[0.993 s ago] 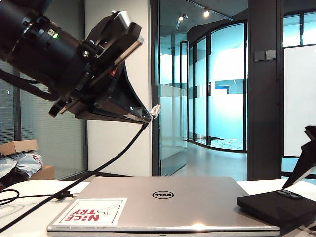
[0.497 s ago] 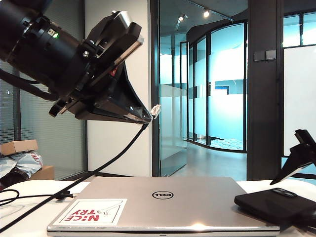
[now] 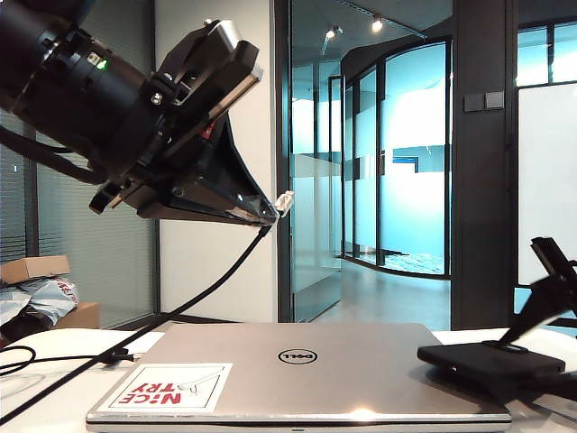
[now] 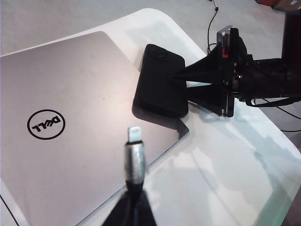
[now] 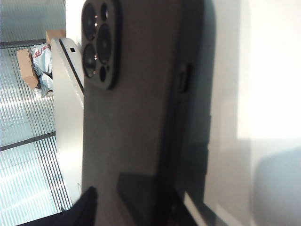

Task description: Pick up the charging cable and the phone, plug the charging cable into the charging port on the phone, and finally place them back on the table.

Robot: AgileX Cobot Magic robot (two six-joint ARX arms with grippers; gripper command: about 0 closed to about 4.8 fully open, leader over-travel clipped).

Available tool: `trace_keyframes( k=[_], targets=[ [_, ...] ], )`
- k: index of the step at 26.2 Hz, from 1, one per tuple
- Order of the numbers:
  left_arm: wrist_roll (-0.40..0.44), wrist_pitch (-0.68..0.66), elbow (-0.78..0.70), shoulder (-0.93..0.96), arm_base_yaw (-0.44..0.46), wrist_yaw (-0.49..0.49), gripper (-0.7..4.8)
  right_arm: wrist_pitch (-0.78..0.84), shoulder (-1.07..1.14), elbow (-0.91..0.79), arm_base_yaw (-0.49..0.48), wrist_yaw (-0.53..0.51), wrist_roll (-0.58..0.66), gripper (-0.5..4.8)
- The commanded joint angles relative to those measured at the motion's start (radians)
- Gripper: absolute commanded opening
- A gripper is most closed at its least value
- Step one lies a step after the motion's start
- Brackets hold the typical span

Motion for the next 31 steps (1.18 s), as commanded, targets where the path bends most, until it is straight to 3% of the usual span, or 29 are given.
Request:
trace_keyframes(
  k=[1,5,8,11,14,23,28,31],
  targets=[
    [0.001,0.017,0.002,-0.002,0.0,0.003,-0.07,-0.055,0.009,-0.006,0.0,0.021,-0.004,1.96],
    [0.001,0.017,0.002,-0.002,0.0,0.003,-0.07,-0.054,0.009,-0.006,0.0,0.021,-0.004,1.95],
    [0.001,0.017,0.002,-0.002,0.0,0.003,-0.07,-0.054,0.009,-0.006,0.0,0.021,-0.005,0.97],
    [0.001,0.017,0.002,-0.002,0.0,0.003,-0.07,-0.054,0.009,-0.006,0.0,0.021,-0.006,0.68],
    [0.001,0.016,0.002,-0.002,0.0,0.003,-0.07,-0.05,0.009,-0.006,0.0,0.021,-0.011,-0.02],
    [0.001,0.012,0.002,-0.002,0.0,0.003,-0.07,-0.04,-0.094,-0.006,0.003,0.021,-0.105,-0.06],
    [0.001,0.012,0.002,-0.002,0.0,0.003,-0.07,-0.237,-0.296,-0.002,0.002,0.068,-0.221,-0.06],
    [0.001,0.013,0.002,-0.002,0.0,0.003,-0.07,-0.451,-0.44,0.031,0.001,0.076,-0.306,-0.06]
  ],
)
